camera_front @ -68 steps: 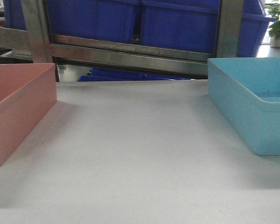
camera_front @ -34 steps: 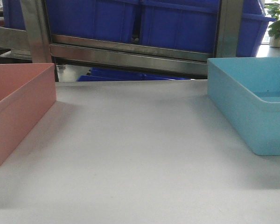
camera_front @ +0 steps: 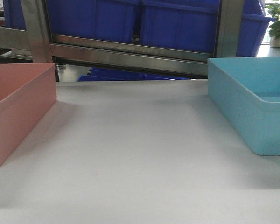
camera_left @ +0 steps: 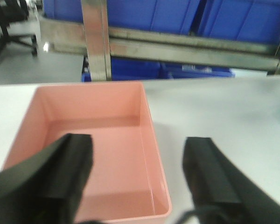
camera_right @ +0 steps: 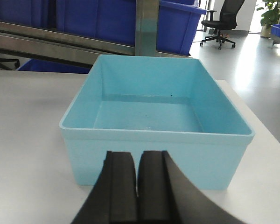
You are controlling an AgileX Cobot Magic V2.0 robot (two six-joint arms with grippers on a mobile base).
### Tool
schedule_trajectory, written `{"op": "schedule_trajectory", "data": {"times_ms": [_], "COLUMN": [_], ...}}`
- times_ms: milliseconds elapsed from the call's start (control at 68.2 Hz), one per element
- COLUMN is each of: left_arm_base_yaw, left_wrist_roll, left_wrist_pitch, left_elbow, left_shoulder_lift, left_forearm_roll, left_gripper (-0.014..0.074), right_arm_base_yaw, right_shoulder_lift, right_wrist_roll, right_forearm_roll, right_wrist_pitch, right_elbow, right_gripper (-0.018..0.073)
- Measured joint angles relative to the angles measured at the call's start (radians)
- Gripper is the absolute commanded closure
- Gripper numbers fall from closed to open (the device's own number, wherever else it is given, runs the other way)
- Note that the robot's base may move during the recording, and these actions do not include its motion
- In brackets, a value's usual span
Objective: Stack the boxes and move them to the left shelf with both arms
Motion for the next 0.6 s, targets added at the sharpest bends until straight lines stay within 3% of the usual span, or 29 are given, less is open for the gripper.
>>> {"op": "schedule_trajectory", "data": {"times_ms": [147, 264, 425, 601], "left_arm_base_yaw": [0.000, 0.045, 0.211, 0.379], "left_wrist_roll": [0.000, 0.000, 0.002, 0.064], "left_wrist_pitch": [0.116, 0.266, 0.426, 0.500], "left_elbow": [-0.125, -0.287, -0.501, -0.651], "left_shoulder_lift": [0.155, 0.300, 0.497, 0.695], "left_forearm_roll": [0.000, 0.000, 0.000, 0.000], "left_gripper": [0.0106, 0.0106, 0.0106, 0.0106], "right_arm_base_yaw": [0.000, 0.000, 0.000, 0.000], "right_shoulder_lift": [0.000, 0.000, 0.000, 0.000], "right_wrist_roll": [0.000, 0.000, 0.000, 0.000], "right_forearm_roll": [0.000, 0.000, 0.000, 0.000], "right_wrist_pitch": [0.000, 0.000, 0.000, 0.000], "right_elbow": [0.000, 0.000, 0.000, 0.000], "right_gripper": [0.0524, 0.0524, 0.0524, 0.0524]}}
